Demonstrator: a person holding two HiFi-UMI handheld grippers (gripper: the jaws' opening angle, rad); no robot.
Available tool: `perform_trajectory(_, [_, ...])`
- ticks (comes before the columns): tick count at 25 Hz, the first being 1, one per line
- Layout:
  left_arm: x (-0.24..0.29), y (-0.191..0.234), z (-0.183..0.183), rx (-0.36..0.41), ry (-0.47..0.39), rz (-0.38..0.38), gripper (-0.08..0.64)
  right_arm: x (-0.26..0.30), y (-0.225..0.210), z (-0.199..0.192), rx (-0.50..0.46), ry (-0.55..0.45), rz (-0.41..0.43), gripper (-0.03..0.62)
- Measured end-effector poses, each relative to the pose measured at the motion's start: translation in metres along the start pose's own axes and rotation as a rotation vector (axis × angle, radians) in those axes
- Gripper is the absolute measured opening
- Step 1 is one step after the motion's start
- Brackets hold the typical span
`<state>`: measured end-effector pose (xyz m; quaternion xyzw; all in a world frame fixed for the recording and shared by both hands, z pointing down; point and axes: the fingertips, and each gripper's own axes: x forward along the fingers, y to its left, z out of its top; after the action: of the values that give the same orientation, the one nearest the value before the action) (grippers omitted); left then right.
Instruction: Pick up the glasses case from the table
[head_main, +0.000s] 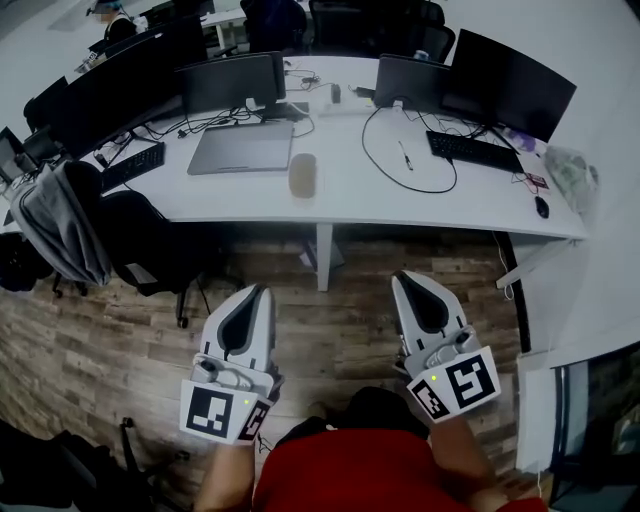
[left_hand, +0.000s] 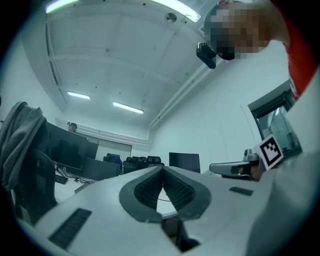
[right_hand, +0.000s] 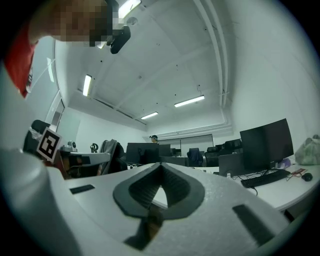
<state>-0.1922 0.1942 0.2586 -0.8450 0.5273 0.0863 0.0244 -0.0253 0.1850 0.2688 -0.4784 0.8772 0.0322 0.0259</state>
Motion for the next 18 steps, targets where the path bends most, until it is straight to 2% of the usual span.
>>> perform_trajectory(5, [0.025,0.016,-0.008,-0.011,0.004,-0.008,0.01,0.022,-0.015,-0.004,-0.016,0.009,-0.022,0.005])
perform_trajectory(10, [0.07,0.037,-0.024,0.007,0.023,0.009,0.011,0.069,-0.044,-0.011,-0.08,-0.005,-0.009,0.005])
perform_trajectory(18, [0.184,0.08,-0.066,0.024,0.101,0.098,0.012,0.167,-0.131,-0.032,-0.088,-0.017,0.052,0.005])
